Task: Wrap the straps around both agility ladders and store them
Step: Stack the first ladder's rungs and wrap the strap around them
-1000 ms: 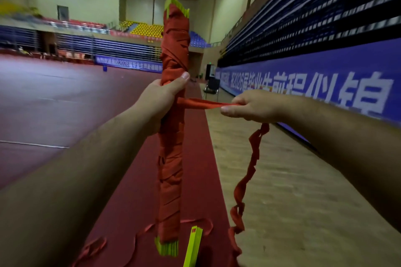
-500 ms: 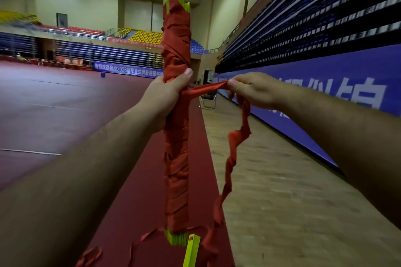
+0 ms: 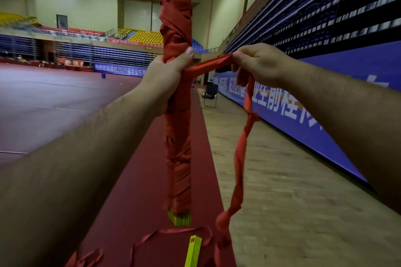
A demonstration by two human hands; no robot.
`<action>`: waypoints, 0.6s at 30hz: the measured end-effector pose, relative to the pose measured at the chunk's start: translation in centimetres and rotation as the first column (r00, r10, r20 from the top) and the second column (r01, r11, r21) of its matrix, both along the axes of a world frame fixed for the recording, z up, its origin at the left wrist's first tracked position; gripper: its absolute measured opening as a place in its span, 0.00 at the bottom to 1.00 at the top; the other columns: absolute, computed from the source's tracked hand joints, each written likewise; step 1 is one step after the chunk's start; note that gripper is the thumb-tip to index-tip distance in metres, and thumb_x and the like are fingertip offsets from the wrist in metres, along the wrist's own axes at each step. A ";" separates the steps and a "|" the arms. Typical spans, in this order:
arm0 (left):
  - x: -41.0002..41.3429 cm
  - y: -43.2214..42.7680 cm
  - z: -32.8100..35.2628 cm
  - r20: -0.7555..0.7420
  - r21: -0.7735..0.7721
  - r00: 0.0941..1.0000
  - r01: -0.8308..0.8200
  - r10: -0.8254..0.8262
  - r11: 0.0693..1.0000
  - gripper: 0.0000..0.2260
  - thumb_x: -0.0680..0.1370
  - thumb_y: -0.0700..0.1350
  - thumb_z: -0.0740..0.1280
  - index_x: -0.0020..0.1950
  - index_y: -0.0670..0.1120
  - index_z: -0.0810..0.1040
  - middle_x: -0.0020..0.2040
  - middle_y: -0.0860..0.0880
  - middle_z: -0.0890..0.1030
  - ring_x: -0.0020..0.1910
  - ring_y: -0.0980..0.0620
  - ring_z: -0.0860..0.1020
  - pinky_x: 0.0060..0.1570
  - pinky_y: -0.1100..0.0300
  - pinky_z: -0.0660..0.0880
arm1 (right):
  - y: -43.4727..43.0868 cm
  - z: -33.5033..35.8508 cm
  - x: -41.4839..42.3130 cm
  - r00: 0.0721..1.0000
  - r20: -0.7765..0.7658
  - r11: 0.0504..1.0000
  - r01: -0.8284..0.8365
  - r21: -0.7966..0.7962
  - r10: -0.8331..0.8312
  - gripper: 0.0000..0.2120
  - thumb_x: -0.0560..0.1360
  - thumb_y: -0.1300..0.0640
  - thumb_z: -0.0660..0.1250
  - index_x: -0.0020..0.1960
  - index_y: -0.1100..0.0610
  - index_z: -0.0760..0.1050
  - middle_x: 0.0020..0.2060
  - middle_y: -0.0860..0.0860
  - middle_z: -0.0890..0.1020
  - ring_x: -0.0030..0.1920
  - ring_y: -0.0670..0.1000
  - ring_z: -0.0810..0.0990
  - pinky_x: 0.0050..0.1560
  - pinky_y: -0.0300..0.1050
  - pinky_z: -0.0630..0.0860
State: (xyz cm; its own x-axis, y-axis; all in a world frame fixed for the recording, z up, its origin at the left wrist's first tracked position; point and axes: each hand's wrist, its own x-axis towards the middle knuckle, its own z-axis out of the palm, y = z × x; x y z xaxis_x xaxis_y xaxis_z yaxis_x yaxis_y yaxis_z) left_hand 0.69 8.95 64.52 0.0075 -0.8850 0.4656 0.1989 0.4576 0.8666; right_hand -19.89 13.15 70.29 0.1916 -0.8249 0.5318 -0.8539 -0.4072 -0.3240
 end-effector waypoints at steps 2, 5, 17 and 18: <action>-0.1 0.1 0.0 0.005 0.005 1.000 0.003 -0.003 1.000 0.17 0.75 0.58 0.71 0.55 0.47 0.77 0.37 0.51 0.83 0.30 0.58 0.82 0.31 0.63 0.77 | 0.2 -0.3 -0.2 0.997 0.078 0.998 -0.029 0.049 0.025 0.14 0.85 0.50 0.55 0.50 0.54 0.76 0.42 0.54 0.84 0.42 0.51 0.85 0.40 0.42 0.78; -0.1 0.1 -0.7 -0.007 0.028 0.999 0.034 -0.033 0.999 0.18 0.76 0.59 0.70 0.56 0.47 0.77 0.39 0.50 0.82 0.30 0.58 0.82 0.28 0.64 0.77 | 0.1 -1.7 -0.7 0.937 0.327 0.973 -0.181 0.146 0.125 0.12 0.85 0.56 0.56 0.51 0.60 0.76 0.41 0.59 0.83 0.38 0.52 0.86 0.37 0.42 0.81; 0.5 -0.1 -2.2 -0.006 0.107 0.991 0.132 -0.132 0.985 0.13 0.78 0.58 0.68 0.52 0.49 0.78 0.28 0.53 0.81 0.28 0.56 0.81 0.30 0.62 0.78 | 0.4 -3.9 -2.2 0.981 0.178 0.914 -0.145 0.379 0.082 0.14 0.82 0.49 0.62 0.50 0.58 0.80 0.34 0.50 0.72 0.33 0.46 0.69 0.37 0.40 0.68; 0.5 -0.1 -2.1 0.001 0.108 0.992 0.124 -0.125 0.986 0.15 0.77 0.59 0.69 0.53 0.48 0.78 0.28 0.53 0.81 0.28 0.56 0.81 0.30 0.62 0.77 | 0.5 -3.6 -2.0 0.972 0.215 0.921 -0.165 0.352 0.092 0.13 0.82 0.50 0.61 0.50 0.58 0.80 0.35 0.50 0.74 0.33 0.46 0.71 0.38 0.39 0.70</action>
